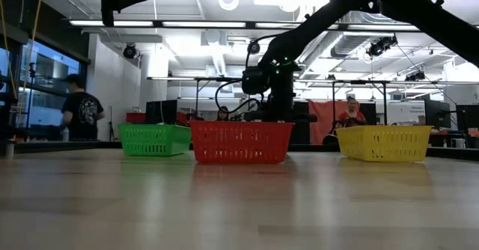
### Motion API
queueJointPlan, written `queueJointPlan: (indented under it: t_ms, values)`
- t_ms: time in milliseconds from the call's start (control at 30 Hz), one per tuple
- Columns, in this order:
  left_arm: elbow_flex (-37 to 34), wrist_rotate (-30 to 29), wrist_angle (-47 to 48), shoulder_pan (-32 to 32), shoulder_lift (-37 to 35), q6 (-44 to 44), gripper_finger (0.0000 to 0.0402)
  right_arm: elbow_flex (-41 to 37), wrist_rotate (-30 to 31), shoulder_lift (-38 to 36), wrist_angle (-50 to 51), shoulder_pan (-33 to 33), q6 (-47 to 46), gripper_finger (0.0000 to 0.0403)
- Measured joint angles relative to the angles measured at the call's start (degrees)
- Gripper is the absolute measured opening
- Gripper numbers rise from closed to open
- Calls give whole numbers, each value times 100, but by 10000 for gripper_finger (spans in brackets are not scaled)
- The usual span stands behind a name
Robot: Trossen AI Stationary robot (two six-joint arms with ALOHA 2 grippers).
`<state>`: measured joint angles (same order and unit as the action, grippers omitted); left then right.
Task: Sort Halloween decoration
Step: Put the black spider toy into the yellow bin
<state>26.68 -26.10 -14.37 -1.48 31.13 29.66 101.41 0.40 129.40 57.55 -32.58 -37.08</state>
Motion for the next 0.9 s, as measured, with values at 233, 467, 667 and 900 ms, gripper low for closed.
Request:
queueJointPlan:
  t_ms: [233,467,667,900]
  values:
    - [0,-1,0,0,0,15,207,23,-41,-87,23,-35,25,91]
    - [0,-1,0,0,0,17,207,361,-46,-286,19,-175,236,91]
    - [0,-1,2,0,0,16,207,732,-135,-469,84,-281,512,92]
    - [0,-3,28,0,-2,-103,207,1029,-809,-785,524,-309,1437,92]
